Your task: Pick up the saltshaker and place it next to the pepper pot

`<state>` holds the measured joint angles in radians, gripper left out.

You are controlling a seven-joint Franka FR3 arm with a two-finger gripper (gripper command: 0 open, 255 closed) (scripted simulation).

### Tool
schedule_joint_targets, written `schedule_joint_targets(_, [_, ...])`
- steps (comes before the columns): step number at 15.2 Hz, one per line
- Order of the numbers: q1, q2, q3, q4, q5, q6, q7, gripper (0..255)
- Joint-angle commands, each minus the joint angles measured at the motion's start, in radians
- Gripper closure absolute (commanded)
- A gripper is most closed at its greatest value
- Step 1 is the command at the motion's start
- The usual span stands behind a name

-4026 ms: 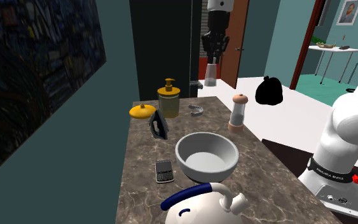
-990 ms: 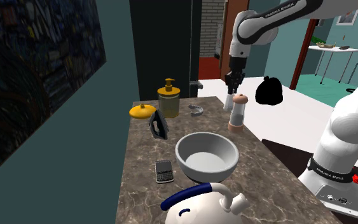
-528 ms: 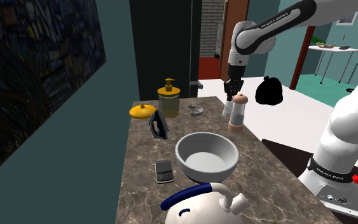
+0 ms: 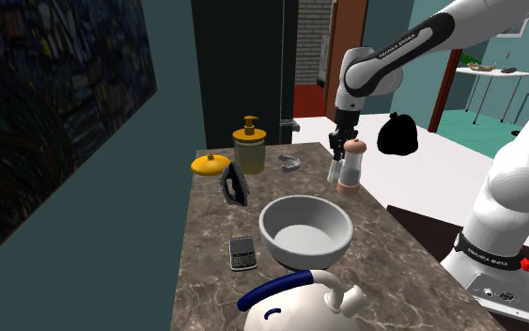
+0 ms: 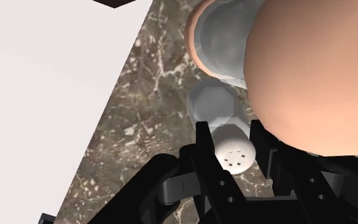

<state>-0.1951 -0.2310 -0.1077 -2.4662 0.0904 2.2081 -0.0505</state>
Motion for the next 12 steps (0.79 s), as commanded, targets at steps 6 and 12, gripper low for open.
schedule_joint_targets(6, [0.000,0.002,-0.001,-0.005,0.001,0.007,-0.002,255])
schedule_joint_targets(12, [0.000,0.002,-0.001,-0.005,0.001,0.007,-0.002,0])
